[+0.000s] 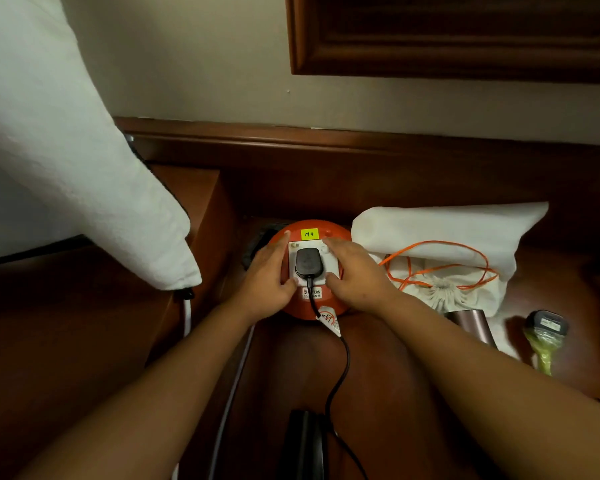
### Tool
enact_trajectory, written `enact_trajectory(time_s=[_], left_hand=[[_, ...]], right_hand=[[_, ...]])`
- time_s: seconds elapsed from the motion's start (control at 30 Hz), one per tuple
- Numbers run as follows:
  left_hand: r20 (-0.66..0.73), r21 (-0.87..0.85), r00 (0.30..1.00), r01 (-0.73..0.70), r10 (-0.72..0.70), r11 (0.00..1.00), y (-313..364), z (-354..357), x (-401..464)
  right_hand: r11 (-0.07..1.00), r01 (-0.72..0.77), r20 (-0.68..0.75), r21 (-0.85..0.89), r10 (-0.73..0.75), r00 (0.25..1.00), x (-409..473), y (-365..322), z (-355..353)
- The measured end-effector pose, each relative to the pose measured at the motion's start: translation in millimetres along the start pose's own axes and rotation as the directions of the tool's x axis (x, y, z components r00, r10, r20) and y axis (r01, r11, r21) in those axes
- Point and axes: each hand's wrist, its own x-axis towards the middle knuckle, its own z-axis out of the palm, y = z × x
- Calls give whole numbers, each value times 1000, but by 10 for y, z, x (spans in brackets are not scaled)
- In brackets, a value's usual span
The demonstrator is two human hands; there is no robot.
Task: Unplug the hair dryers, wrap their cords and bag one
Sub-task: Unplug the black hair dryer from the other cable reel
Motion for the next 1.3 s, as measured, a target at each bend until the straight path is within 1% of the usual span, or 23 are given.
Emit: enact_trajectory(time_s=[0.1,0.2,0.27,0.33,0.67,0.93,1.17,1.3], left_hand=[[64,167,998,-4,-7,986,-32,-57,28],[139,243,990,-26,-9,970,-32,-59,42],[175,284,984,-37,-14,958,-29,-70,51],[197,309,980,-43,-20,950,-38,-87,59],[242,238,970,-30,-30,971,-103,-78,43],[232,182,973,-43,-1,982,-155,-55,40],[230,156,973,-45,8,987,-163,-55,37],[225,149,974,-42,7,988,-184,-40,42]], right_hand=[[997,65,41,-43,-64,997,63,-86,-36],[993,95,99,-70,-88,991,141,-169,-39],[992,92,156,-83,-78,985,179,-199,-44],[993,84,180,-77,-69,981,197,-213,-50],[975,144,155,-168,-118,981,246,-196,-111],[981,129,144,-142,-109,984,240,-206,-141],[980,133,171,-147,-107,979,288,-196,-130],[981,131,162,-142,-108,981,278,-183,-123]])
